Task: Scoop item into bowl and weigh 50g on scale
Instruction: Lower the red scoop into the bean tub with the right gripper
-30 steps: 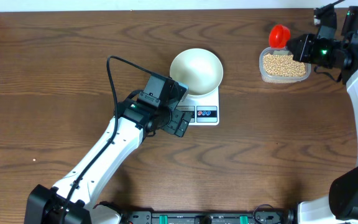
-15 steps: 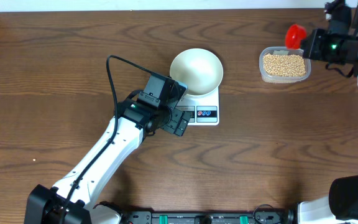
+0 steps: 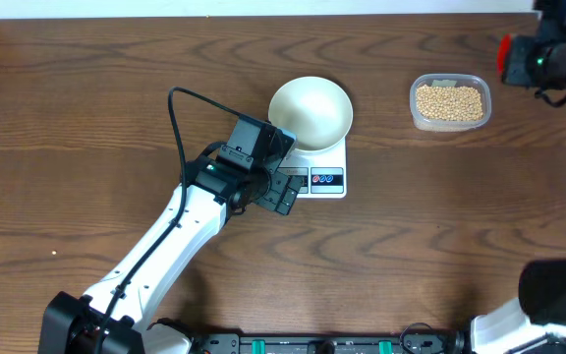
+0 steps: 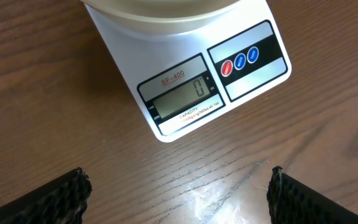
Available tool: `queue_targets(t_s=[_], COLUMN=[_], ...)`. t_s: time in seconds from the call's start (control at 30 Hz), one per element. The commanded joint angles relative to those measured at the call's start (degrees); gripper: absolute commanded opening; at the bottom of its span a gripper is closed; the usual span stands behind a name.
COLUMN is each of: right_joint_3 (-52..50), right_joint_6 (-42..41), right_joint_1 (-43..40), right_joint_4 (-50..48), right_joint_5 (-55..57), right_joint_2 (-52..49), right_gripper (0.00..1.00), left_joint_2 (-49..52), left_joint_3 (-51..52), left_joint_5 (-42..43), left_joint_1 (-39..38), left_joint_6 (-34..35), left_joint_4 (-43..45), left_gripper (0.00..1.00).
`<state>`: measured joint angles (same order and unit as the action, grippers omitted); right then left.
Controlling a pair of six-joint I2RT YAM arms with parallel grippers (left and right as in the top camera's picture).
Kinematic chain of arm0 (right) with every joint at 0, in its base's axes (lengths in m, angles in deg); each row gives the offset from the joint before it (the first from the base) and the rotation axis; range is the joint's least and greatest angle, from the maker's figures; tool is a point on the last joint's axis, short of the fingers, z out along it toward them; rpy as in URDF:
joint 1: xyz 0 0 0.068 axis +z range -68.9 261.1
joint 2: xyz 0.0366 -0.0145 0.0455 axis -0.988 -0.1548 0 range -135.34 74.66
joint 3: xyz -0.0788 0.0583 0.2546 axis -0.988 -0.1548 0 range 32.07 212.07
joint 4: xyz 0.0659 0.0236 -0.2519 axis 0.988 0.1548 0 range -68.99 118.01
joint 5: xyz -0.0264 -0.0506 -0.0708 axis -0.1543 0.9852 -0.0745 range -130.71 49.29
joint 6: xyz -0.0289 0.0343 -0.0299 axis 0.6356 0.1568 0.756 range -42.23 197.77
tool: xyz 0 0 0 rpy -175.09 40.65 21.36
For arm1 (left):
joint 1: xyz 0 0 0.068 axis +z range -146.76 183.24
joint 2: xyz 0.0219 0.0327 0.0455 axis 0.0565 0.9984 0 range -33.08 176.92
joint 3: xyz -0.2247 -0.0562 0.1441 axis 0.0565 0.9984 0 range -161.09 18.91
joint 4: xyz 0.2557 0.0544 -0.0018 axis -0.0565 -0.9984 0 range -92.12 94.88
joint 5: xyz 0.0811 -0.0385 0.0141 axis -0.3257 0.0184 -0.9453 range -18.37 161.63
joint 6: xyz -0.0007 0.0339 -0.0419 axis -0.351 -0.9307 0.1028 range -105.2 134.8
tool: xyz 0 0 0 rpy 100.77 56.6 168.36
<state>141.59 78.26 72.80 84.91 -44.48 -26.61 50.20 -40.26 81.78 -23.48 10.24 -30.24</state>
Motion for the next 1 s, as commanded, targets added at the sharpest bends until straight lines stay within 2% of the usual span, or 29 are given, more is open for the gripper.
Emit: queue_targets(t_s=[0.0,0.4,0.97], right_joint_3=[0.42,0.39,0.35], right_joint_6=[5.05,7.93,6.8], right_joint_1=[-0.59,1.14,1.09], right_joint_4=[1.16,1.38,1.68], right_joint_5=[1.73,1.6,-14.64], right_joint_2=[-5.03,-15.1,-25.35], right_gripper=[0.01,0.01,0.01], left_joint_2=[0.63,0.63,0.63], left_joint_3=[0.13,0.13,0.13], left_joint_5=[-0.57,-0.57,-0.57], left_joint_1=[0.13,0.13,0.13], left_joint_6=[-0.37,-0.37,-0.37], left_joint_4=[-0.02,-0.02,-0.02], left_gripper=[0.93,0.93,0.93])
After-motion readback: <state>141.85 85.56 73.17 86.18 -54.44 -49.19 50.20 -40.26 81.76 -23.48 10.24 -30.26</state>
